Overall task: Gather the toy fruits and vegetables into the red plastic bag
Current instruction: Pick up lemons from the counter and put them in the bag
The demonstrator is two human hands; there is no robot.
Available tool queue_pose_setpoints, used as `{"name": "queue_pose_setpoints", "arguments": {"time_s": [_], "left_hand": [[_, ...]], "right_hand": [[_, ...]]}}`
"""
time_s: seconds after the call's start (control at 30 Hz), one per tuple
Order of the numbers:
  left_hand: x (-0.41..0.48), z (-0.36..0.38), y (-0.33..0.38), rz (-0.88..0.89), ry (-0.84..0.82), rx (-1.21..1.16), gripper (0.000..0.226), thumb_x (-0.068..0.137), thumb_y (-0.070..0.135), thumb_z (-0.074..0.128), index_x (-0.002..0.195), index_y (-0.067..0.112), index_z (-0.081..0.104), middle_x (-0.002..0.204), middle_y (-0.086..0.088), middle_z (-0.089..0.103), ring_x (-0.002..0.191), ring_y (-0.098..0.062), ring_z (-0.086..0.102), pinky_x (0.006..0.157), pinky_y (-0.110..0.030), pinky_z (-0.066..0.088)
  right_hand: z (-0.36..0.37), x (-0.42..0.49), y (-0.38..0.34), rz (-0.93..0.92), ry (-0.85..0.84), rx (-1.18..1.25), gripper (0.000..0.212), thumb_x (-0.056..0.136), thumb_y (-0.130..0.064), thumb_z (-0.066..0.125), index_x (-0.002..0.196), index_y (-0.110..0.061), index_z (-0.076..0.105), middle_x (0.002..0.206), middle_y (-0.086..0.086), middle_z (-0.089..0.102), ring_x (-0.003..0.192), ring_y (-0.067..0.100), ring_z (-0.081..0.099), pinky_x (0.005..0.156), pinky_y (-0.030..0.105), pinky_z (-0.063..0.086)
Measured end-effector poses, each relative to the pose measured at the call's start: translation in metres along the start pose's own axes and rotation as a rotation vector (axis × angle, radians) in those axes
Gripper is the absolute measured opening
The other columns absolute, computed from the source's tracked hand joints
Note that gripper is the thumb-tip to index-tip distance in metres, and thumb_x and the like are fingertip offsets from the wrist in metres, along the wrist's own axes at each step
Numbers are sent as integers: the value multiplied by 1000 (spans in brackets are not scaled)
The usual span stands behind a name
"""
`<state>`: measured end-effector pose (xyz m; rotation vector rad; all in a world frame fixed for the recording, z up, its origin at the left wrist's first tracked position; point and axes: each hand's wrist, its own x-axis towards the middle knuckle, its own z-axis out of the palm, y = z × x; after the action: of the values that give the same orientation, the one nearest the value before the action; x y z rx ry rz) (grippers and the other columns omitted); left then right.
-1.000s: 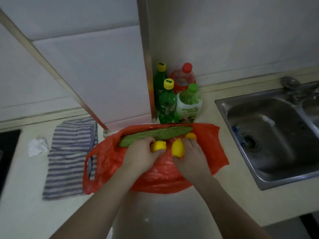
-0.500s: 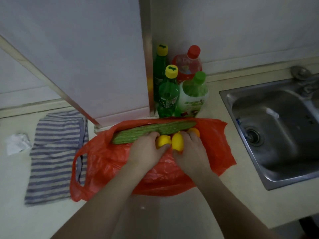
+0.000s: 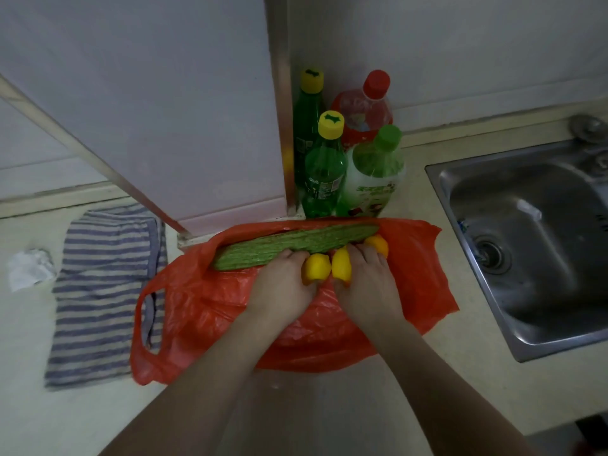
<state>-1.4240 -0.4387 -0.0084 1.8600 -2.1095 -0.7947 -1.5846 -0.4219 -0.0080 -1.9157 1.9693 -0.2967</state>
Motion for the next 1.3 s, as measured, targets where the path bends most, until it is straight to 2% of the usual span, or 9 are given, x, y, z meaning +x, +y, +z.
{"name": "queue_pose_setpoints", "arguments": {"time_s": [0.13, 0.3, 0.4, 0.6, 0.87, 1.0, 1.17, 1.3], "left_hand": [[-1, -2, 1, -2, -1, -2, 48, 76, 33, 73, 121, 19, 61, 111, -5, 62, 100, -26, 59, 79, -37, 50], [-7, -5, 2, 6, 7, -7, 41, 76, 29, 73, 115, 18, 63, 108, -6, 63, 99, -27, 59, 79, -37, 49], [-12, -9, 1, 17, 10, 10, 49, 77, 32, 73, 122, 17, 61, 115, -7, 62, 105, -28, 59, 84, -37, 49], [-27, -27, 6, 67, 33, 35, 58, 81, 41, 69, 132, 19, 54, 125, -4, 58, 114, -25, 56, 90, -36, 48], [-57, -75, 13, 228, 78, 140, 65, 88, 43, 61, 144, 16, 42, 147, -6, 41, 135, -25, 39, 112, -36, 31], [-75, -107, 17, 323, 138, 208, 56, 90, 41, 56, 139, 15, 47, 140, -6, 47, 125, -27, 46, 107, -39, 35], [-102, -147, 29, 326, 203, 233, 50, 95, 38, 48, 141, 18, 43, 142, -3, 46, 128, -24, 44, 107, -39, 36], [-125, -173, 37, 320, 266, 284, 45, 97, 37, 43, 138, 19, 46, 139, -3, 49, 126, -24, 46, 106, -39, 36]], "right_hand": [[-1, -2, 2, 6, -10, 5, 59, 82, -28, 66, 134, -7, 47, 131, 12, 49, 120, 32, 45, 105, 38, 34], [-5, -9, 2, -8, -10, 40, 62, 79, -19, 67, 136, -7, 45, 133, 12, 48, 122, 31, 44, 106, 37, 34], [-9, -15, 0, -10, -11, 31, 65, 78, -19, 68, 138, -7, 44, 134, 12, 47, 122, 31, 44, 105, 37, 34], [-30, -31, -12, -11, -20, -38, 69, 84, -30, 64, 144, -13, 34, 144, 7, 38, 129, 27, 37, 107, 35, 33], [-76, -64, -42, 1, 70, -180, 67, 88, -44, 53, 144, -13, 34, 148, 8, 36, 135, 29, 31, 108, 40, 35], [-103, -85, -59, -5, 138, -225, 65, 90, -47, 49, 144, -13, 34, 149, 8, 35, 136, 28, 31, 109, 42, 35], [-135, -111, -85, -48, 192, -221, 59, 95, -43, 41, 144, -12, 34, 148, 7, 38, 137, 24, 31, 111, 39, 32], [-158, -130, -100, -107, 276, -213, 51, 95, -41, 35, 139, -15, 43, 141, 4, 45, 131, 20, 37, 111, 40, 33]]}}
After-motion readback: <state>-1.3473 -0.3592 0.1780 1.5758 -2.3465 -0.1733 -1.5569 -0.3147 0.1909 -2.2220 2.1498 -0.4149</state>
